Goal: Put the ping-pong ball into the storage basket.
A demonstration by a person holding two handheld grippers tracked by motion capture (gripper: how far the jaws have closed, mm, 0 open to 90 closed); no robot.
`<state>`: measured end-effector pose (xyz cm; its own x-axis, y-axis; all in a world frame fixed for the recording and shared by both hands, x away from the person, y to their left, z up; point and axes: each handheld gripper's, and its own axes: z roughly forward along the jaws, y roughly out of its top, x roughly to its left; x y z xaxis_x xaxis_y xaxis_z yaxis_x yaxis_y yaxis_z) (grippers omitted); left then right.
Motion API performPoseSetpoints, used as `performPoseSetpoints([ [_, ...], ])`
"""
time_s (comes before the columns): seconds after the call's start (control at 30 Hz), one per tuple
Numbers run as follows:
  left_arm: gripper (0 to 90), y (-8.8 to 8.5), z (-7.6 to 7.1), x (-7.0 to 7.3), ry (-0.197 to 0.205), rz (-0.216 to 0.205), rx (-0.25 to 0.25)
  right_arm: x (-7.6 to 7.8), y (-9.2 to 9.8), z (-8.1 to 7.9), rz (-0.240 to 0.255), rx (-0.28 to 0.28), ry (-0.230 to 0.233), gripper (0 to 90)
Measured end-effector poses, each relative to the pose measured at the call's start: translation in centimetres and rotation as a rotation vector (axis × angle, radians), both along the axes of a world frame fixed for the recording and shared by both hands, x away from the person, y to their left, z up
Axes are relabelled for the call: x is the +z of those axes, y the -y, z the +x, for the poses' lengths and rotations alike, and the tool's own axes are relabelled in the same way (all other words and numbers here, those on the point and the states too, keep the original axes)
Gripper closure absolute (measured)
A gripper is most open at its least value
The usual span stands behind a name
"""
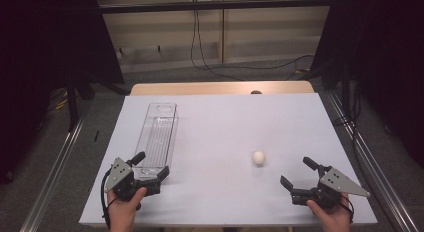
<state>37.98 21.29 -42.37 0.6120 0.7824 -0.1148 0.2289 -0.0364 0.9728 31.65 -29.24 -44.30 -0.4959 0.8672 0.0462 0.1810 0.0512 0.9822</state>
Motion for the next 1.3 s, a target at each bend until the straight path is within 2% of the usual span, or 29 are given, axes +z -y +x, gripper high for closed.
performPoseSetpoints([
  [0.3, 2.3, 0.8, 0.3, 0.2, -0.001, 0.016, -0.017, 0.1, 0.1, -0.1, 0.002, 0.0, -0.001, 1.2],
  [0.47, 2.3, 1.3, 0.4, 0.3, -0.006, -0.004, -0.036, 0.1, 0.1, -0.1, 0.007, -0.005, 0.001, 1.3],
  [0.5, 2.3, 1.3, 0.5, 0.3, -0.003, 0.009, -0.035, 0.1, 0.1, -0.1, 0.003, -0.002, 0.0, 1.4],
  [0.63, 2.1, 1.7, 0.5, 0.4, -0.01, 0.003, -0.036, 0.1, 0.1, 0.0, -0.001, 0.001, 0.003, 1.4],
  [0.73, 1.9, 1.9, 0.6, 0.5, -0.008, 0.0, -0.054, 0.1, 0.1, -0.1, 0.0, -0.001, -0.001, 1.5],
  [0.83, 1.9, 2.1, 0.7, 0.5, -0.014, 0.013, -0.056, 0.1, 0.1, -0.1, 0.001, -0.001, -0.001, 1.5],
  [1.13, 1.8, 2.8, 0.9, 0.8, -0.011, 0.007, -0.072, 0.1, 0.1, -0.1, -0.005, 0.0, 0.004, 1.7],
  [1.2, 1.8, 2.9, 0.9, 0.8, -0.015, 0.024, -0.075, 0.1, 0.1, -0.1, -0.005, 0.002, 0.005, 1.8],
  [1.3, 1.7, 3.1, 1.0, 0.8, -0.016, 0.017, -0.069, 0.1, 0.1, -0.1, -0.004, 0.0, 0.006, 1.8],
])
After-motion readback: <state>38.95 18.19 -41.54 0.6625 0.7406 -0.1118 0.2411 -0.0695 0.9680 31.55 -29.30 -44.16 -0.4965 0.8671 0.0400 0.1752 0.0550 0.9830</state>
